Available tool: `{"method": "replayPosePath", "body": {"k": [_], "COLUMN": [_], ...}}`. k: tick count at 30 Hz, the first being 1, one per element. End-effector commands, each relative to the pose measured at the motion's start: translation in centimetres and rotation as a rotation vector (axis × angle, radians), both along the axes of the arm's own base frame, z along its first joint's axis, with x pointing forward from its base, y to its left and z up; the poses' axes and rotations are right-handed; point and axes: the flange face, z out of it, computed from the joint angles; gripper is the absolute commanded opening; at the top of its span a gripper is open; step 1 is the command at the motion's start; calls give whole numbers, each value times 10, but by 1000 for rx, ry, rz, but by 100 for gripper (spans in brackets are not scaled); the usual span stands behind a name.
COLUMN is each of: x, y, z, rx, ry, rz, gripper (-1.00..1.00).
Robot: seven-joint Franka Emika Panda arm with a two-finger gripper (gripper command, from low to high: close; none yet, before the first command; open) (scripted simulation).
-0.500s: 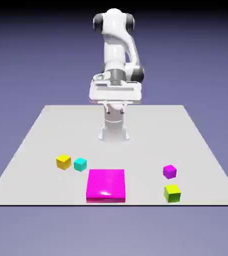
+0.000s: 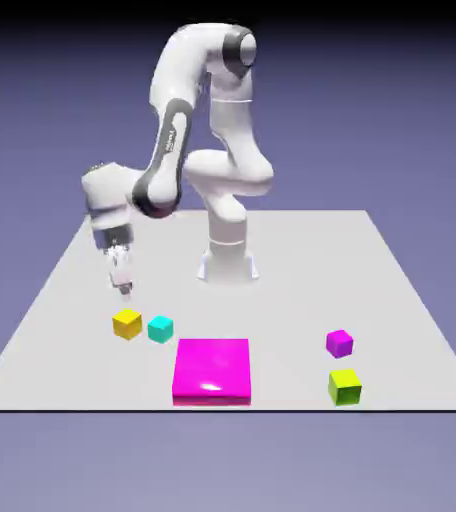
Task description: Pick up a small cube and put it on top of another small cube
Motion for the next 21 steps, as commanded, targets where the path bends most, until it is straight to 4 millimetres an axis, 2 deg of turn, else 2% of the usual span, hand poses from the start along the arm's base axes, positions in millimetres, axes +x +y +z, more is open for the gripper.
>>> {"method": "replayPosePath", "body": {"k": [1,4,5,10,11,12,13,18,19,21], "x": [-18,-62,-62,-49,-49,-49,-49,-61,-53,-1], "y": [-14,-39,-39,-19,-18,-18,-18,-38,-37,-20], "z": [-13,-49,-49,-108,-112,-112,-112,-52,-41,-32], "rx": [62,240,241,241,241,241,241,241,252,268], "ry": [25,84,84,84,84,84,84,84,61,59], "rz": [-113,-403,-403,-403,-403,-403,-403,-403,-400,-241], "gripper": [0,0,0,0,0,-100,-100,-100,-100,-100]}}
